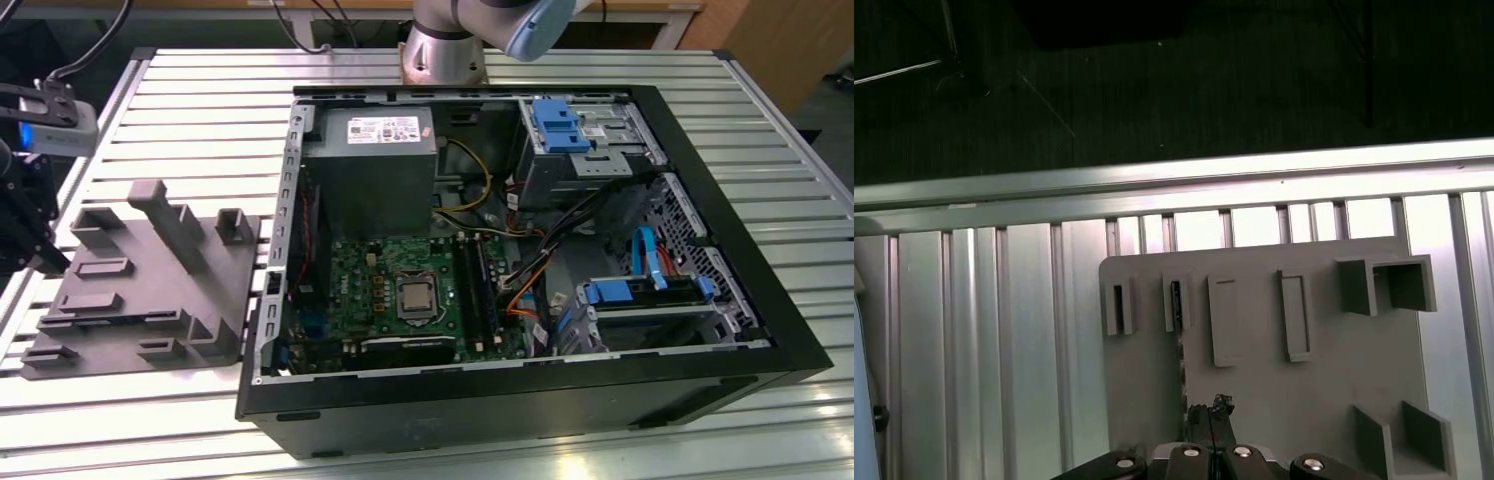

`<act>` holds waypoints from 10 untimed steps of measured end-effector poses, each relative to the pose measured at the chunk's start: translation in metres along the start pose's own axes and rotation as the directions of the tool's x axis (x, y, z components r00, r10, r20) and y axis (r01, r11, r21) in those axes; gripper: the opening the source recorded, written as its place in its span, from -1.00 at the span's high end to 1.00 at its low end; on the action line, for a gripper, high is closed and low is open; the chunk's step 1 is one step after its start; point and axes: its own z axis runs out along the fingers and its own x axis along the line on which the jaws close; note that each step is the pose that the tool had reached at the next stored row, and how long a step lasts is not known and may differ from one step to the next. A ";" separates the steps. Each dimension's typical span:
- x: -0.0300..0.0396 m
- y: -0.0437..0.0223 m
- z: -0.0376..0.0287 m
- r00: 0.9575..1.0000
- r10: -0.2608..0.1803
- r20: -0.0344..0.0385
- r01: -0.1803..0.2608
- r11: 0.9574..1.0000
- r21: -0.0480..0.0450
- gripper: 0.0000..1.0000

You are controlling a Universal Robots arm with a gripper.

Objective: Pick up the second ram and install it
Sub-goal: 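Pick up the second ram and move it above second insertion slot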

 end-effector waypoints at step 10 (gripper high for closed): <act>0.0000 -0.0001 0.0026 1.000 0.000 0.000 0.000 1.000 0.000 0.79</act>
